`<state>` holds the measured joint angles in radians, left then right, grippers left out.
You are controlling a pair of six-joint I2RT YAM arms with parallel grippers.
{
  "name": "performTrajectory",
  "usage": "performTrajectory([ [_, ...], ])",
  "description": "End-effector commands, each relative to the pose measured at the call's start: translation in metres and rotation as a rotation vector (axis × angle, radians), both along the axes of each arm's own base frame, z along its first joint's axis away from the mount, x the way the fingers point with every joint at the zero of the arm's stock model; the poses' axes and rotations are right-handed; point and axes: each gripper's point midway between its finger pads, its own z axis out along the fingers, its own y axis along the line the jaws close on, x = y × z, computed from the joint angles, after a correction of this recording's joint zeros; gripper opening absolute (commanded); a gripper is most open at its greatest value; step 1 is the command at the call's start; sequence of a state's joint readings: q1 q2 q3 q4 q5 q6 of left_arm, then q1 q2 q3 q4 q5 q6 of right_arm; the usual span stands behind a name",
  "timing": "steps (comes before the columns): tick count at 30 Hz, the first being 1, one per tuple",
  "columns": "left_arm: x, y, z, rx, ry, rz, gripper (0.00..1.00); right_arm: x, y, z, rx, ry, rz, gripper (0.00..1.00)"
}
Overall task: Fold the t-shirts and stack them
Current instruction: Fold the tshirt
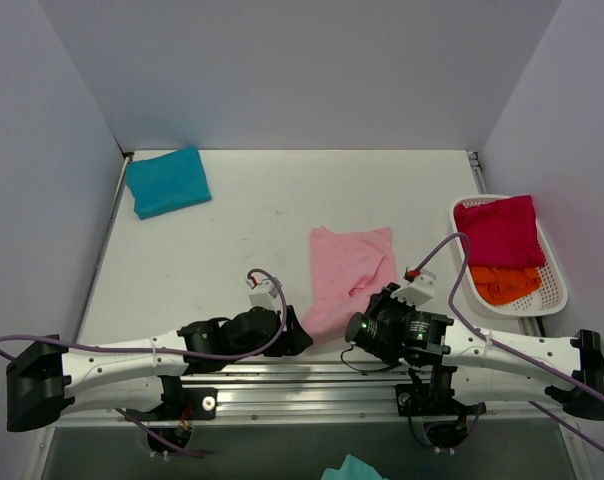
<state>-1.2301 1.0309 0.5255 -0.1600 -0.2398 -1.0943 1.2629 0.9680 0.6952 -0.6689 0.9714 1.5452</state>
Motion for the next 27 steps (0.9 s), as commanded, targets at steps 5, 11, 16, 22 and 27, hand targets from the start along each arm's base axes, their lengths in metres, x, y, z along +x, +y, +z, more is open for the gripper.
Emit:
performTrajectory([
  [5,0.018,-0.022,0.013,-0.119,-0.062,0.062,0.72,0.002,-0.010,0.005,0.004,-0.041,-0.028,0.00],
  [11,0.020,-0.032,0.002,-0.104,-0.051,0.056,0.72,0.002,-0.009,0.003,0.007,-0.039,-0.026,0.00],
  [16,0.021,-0.035,-0.002,-0.109,-0.053,0.071,0.68,0.001,-0.010,0.001,0.008,-0.038,-0.025,0.00],
  [22,0.026,-0.035,-0.007,-0.090,-0.060,0.092,0.38,0.001,-0.010,-0.001,0.012,-0.036,-0.024,0.00],
  [27,0.031,-0.036,-0.006,-0.076,-0.076,0.105,0.23,0.000,-0.011,-0.001,0.012,-0.035,-0.024,0.00],
])
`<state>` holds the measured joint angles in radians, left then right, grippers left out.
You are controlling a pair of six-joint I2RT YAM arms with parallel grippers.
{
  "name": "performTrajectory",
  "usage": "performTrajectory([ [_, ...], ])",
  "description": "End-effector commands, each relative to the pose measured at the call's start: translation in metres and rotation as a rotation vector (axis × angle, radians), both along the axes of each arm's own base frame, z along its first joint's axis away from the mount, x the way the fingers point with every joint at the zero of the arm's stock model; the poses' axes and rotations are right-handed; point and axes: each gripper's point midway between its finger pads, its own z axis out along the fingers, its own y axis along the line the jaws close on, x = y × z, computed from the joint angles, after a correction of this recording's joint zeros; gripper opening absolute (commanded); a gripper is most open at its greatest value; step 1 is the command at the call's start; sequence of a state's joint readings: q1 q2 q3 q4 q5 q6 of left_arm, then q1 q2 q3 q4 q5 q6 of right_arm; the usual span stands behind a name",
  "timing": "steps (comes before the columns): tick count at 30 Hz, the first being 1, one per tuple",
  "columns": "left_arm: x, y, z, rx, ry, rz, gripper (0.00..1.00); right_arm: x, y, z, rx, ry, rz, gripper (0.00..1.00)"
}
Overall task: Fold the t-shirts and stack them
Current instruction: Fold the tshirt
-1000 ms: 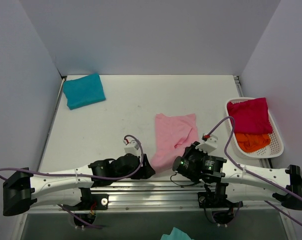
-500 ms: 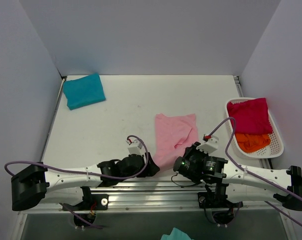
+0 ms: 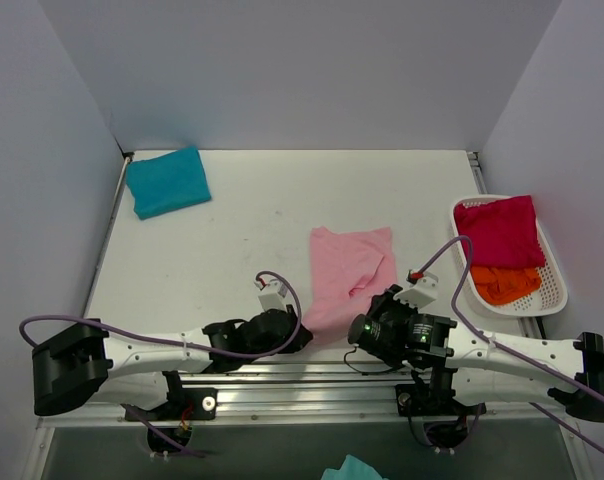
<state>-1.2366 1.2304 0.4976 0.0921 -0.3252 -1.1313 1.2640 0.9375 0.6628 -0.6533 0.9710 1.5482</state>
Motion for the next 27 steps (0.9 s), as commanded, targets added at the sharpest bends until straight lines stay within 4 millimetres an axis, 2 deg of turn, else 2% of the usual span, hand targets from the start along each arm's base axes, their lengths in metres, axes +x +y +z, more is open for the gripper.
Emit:
performTrajectory([
  [1,0.009,-0.012,0.019,-0.043,-0.046,0.020,0.20,0.002,-0.007,0.004,-0.004,-0.030,-0.024,0.00],
  [6,0.013,-0.004,0.023,-0.011,-0.058,0.046,0.09,0.000,-0.010,0.005,0.003,-0.028,-0.022,0.00],
  [8,0.015,-0.002,0.035,-0.017,-0.076,0.052,0.04,-0.001,-0.011,0.004,0.009,-0.023,-0.019,0.00],
  [9,0.015,0.006,0.032,0.030,-0.078,0.060,0.02,-0.002,-0.011,0.003,0.013,-0.020,-0.016,0.00],
  [11,0.017,0.009,0.051,0.018,-0.101,0.063,0.02,-0.004,-0.009,0.000,0.027,-0.011,-0.008,0.00],
  [12,0.017,0.016,0.051,0.054,-0.106,0.063,0.02,-0.005,-0.009,-0.001,0.032,-0.006,-0.004,0.00],
  [15,0.023,0.025,0.078,0.060,-0.160,0.078,0.02,-0.007,-0.007,-0.004,0.047,0.005,0.006,0.00],
  [19,0.033,0.030,0.095,0.079,-0.198,0.093,0.02,-0.006,-0.010,0.000,0.043,-0.013,-0.008,0.00],
  [27,0.054,0.013,0.106,0.064,-0.225,0.044,0.02,0.002,-0.003,0.016,0.005,-0.053,-0.013,0.00],
])
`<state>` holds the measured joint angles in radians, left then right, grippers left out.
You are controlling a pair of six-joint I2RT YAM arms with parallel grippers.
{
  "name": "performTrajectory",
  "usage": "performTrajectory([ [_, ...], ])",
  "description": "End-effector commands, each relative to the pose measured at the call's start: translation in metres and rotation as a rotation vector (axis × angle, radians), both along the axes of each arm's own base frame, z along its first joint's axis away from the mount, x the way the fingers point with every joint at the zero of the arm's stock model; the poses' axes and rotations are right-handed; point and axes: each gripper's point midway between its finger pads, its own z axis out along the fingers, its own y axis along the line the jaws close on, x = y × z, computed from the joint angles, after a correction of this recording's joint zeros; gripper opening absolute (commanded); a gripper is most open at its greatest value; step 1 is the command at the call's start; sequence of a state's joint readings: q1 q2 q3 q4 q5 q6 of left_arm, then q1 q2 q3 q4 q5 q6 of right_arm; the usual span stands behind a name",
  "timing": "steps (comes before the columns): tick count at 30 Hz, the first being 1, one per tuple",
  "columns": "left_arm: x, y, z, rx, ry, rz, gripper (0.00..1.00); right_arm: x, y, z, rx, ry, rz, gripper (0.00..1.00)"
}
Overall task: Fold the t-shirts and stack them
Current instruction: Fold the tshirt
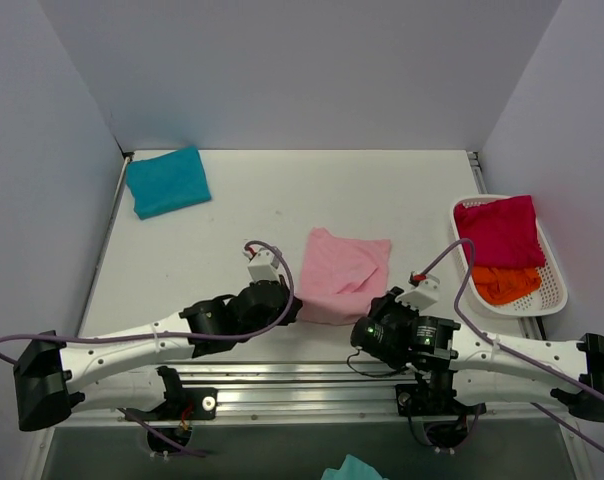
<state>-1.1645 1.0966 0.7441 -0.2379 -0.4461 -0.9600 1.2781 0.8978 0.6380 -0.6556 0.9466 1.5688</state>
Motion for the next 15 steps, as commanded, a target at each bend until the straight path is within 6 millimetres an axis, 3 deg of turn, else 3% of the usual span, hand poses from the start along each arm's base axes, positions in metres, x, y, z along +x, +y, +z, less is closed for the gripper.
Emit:
performTrajectory([
  [1,0.014,-0.015,0.023,-0.015,-0.046,-0.037,0.02,0.010,-0.003,0.022,-0.046,-0.079,-0.034,0.00],
  [10,0.066,-0.038,0.033,-0.036,-0.050,-0.054,0.02,0.031,-0.005,0.043,-0.152,-0.127,-0.111,0.00],
  [15,0.090,-0.050,0.052,-0.054,-0.072,-0.074,0.02,0.045,-0.014,0.055,-0.189,-0.149,-0.173,0.00],
])
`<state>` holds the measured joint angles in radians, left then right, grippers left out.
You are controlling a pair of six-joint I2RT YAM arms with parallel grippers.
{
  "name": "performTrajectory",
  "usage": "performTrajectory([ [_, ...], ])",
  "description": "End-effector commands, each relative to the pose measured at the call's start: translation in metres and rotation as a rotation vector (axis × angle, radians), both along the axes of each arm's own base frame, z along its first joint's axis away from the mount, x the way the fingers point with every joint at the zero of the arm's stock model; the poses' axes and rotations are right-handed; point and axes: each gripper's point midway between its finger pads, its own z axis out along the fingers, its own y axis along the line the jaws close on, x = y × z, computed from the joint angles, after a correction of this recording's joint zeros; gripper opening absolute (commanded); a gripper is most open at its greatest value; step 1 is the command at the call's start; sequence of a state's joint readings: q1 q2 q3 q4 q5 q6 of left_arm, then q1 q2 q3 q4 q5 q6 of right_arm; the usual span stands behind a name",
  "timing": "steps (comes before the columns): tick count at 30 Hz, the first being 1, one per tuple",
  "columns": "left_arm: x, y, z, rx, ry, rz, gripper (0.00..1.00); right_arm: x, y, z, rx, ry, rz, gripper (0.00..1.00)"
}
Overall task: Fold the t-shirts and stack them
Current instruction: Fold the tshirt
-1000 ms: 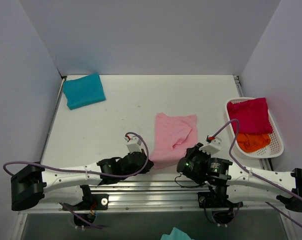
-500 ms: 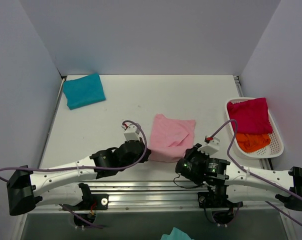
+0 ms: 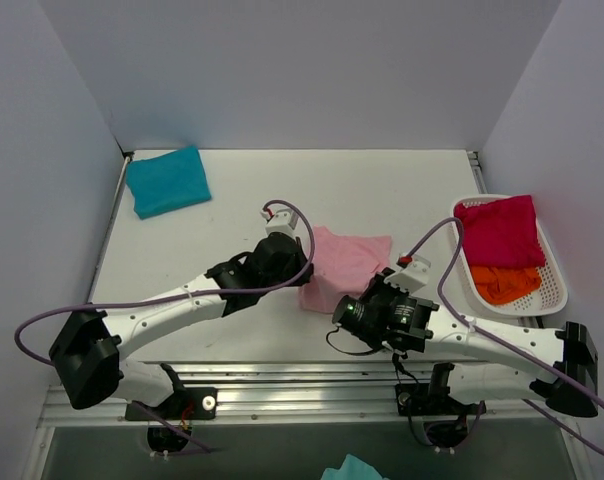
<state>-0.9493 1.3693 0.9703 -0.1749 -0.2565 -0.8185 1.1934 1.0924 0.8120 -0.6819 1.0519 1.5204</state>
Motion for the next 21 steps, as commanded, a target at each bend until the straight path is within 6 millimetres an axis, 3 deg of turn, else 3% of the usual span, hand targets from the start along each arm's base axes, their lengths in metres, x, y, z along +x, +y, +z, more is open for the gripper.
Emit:
performTrajectory([
  [1,0.020,-0.022,0.041,-0.082,-0.079,-0.059,0.02,0.014,-0.020,0.025,-0.087,-0.078,-0.068,0.00],
  [10,0.045,-0.034,0.060,-0.104,-0.112,-0.073,0.02,0.047,-0.032,0.021,-0.087,-0.060,-0.167,0.00],
  [21,0.077,-0.036,0.065,-0.107,-0.112,-0.080,0.02,0.079,-0.042,0.013,-0.067,-0.016,-0.202,0.00],
])
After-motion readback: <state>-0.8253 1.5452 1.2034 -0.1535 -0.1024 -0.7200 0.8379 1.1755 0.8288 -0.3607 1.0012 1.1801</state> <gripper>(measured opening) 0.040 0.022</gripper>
